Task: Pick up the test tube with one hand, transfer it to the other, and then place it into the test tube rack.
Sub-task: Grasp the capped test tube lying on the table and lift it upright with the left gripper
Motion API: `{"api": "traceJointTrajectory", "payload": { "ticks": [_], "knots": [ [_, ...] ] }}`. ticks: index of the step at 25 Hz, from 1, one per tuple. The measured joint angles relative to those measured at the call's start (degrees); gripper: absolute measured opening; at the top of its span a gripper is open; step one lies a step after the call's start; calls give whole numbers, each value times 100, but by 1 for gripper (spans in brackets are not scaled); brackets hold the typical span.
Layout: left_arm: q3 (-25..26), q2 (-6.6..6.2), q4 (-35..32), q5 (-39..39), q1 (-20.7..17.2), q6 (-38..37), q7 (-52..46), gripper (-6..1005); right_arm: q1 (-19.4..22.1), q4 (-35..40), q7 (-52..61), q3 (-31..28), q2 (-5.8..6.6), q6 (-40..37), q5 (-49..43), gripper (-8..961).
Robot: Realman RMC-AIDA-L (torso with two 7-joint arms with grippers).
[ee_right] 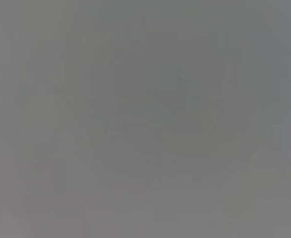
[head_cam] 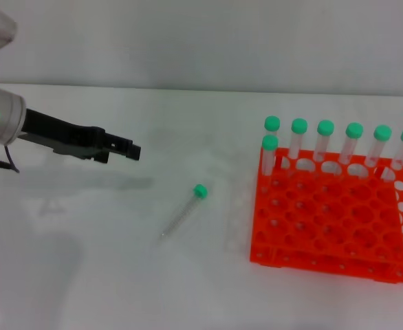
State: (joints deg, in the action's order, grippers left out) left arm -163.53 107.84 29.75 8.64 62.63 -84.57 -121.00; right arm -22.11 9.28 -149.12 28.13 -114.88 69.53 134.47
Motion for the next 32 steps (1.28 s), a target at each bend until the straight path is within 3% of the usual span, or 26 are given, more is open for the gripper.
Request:
{"api": "traceJointTrajectory", "payload": {
  "ticks": [3, 4, 5, 12, 17, 22, 32],
  "knots": [
    [7, 63, 118, 932, 486, -21, -506, 875, 24, 47, -1, 0, -2, 0, 0, 849],
    [7, 63, 118, 932, 486, -21, -506, 875, 25, 48, -4, 0, -5, 0, 1, 849],
    [14, 177, 84, 1652, 888, 31, -782, 875, 24, 48, -8, 0, -9, 0, 0, 848],
    [27, 698, 60, 2625, 1627, 311, -1111, 875, 18, 30, -22, 0, -18, 1, 0, 844],
    [32, 1105, -361, 3542, 2014, 784, -1514, 874, 23, 11, -25, 0, -25, 2, 0, 842],
    [40, 1099, -1282, 4234, 2042, 1437, -2127, 874, 30, -16, -30, 0, -26, -1, 0, 839],
    [55, 1124, -1449, 4249, 1901, 1688, -2295, 874, 39, -23, -30, 0, -35, -11, 0, 834]
  ]
}}
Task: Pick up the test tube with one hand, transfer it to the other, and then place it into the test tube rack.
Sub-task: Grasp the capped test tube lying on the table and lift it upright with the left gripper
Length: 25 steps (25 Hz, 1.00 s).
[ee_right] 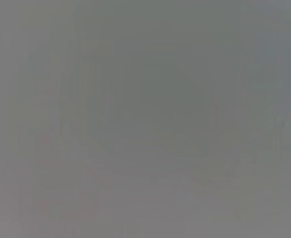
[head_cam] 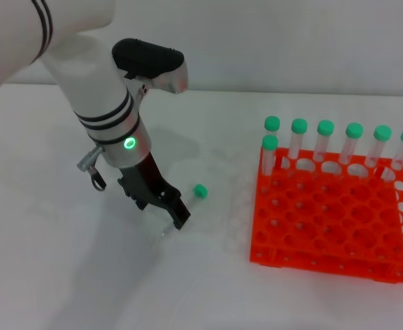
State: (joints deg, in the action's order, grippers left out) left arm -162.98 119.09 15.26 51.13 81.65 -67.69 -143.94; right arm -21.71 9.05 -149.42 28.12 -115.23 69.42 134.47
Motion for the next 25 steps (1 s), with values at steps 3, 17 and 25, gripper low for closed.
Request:
{"api": "traceJointTrajectory", "payload": {
  "ticks": [3, 17, 25],
  "knots": [
    [3, -8, -176, -30, -53, 79, -77, 872, -5, 0, 0, 0, 0, -4, 0, 832],
    [3, 0, -380, 86, -122, 181, -187, 651, -29, 0, 0, 0, 0, -24, 0, 824],
    [3, 5, -389, 135, -132, 186, -187, 464, -35, 0, 1, 0, 0, -32, 0, 820]
  ]
}}
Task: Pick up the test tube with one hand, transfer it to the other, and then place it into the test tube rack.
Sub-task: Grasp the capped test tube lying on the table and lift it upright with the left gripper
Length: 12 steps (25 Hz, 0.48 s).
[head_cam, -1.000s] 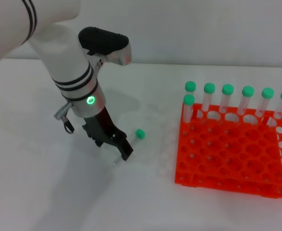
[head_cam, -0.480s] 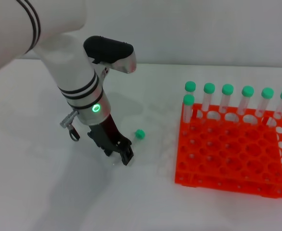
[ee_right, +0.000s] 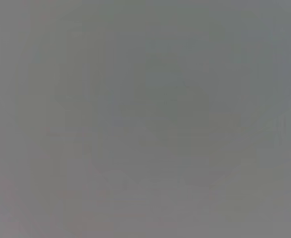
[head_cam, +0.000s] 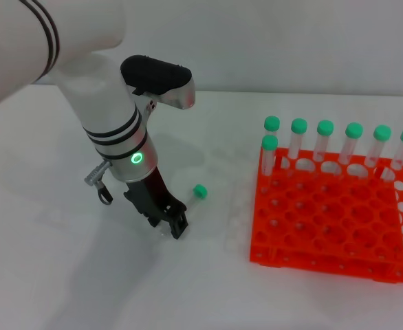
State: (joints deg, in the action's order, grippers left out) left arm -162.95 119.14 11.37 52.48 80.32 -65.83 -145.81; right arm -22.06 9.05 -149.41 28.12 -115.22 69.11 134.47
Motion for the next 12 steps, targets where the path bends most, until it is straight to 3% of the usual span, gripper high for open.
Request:
{"api": "traceJointTrajectory", "payload": {
  "ticks": [12],
  "knots": [
    [-1, -8, -147, 113, 11, 78, 37, 339, -15, 0, 4, 0, -5, 3, 0, 814]
  ]
}}
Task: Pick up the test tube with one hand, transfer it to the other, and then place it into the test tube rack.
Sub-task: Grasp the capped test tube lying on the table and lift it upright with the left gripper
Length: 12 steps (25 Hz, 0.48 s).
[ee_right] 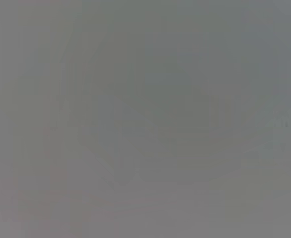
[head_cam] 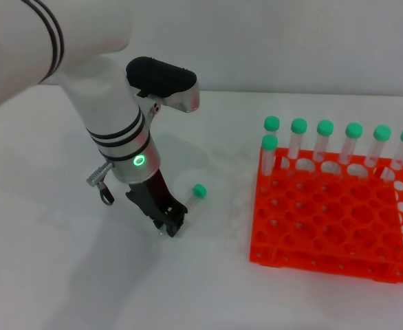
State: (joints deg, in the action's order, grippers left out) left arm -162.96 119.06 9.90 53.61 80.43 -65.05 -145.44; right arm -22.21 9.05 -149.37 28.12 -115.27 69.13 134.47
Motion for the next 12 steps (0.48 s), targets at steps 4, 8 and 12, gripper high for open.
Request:
{"api": "traceJointTrajectory", "payload": {
  "ticks": [4, 8, 12],
  "knots": [
    [1, -12, 0, 3, 11, 8, 23, 268, -2, 0, 6, 0, -4, 0, 0, 812],
    [1, -26, 60, -84, 21, 384, 107, 197, -2, 0, 16, 0, -4, 0, 0, 810],
    [1, -60, 249, -449, 6, 812, 254, 198, -7, 0, 16, 0, -4, 1, 0, 807]
  ]
}}
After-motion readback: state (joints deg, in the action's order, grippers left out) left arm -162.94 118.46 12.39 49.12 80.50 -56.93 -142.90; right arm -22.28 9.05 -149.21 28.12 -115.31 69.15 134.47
